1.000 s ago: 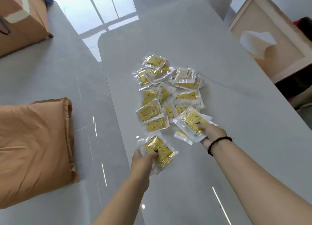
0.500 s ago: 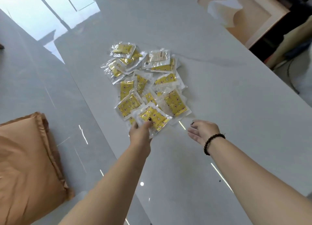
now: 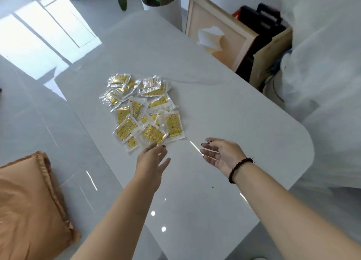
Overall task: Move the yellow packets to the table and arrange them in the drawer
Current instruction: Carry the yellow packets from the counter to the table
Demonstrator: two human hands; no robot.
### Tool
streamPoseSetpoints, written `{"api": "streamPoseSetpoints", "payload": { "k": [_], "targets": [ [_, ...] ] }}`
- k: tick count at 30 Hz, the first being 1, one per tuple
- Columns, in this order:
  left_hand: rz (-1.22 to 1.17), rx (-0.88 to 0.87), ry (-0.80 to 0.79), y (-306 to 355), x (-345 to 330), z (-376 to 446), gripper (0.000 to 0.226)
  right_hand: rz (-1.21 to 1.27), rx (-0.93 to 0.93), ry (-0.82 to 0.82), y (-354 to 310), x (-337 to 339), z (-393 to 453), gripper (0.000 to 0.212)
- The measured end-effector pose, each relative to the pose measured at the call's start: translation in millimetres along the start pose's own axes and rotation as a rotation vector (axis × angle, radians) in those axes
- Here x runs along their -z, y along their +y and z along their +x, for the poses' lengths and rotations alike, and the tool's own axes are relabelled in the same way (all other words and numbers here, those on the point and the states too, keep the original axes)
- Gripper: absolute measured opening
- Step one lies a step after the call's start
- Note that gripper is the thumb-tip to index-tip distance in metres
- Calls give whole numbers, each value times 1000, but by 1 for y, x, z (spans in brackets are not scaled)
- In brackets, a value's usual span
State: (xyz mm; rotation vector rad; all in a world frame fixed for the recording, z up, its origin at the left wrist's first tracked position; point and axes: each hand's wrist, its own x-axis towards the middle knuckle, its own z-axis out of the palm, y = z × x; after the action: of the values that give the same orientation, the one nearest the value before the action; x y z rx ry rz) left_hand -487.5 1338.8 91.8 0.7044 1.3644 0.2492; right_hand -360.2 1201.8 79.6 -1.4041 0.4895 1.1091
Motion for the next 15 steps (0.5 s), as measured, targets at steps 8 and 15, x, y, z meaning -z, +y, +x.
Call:
{"api": "streamPoseSetpoints", "payload": {
  "k": [8,15],
  "targets": [
    [8,-90,-352,-6,-80,-186,28,73,195,-33,-71,114,-159,19],
    [261,-244,-616,-42,-154,-348,26,250,361,30,-101,251,-305,19]
  ]
}}
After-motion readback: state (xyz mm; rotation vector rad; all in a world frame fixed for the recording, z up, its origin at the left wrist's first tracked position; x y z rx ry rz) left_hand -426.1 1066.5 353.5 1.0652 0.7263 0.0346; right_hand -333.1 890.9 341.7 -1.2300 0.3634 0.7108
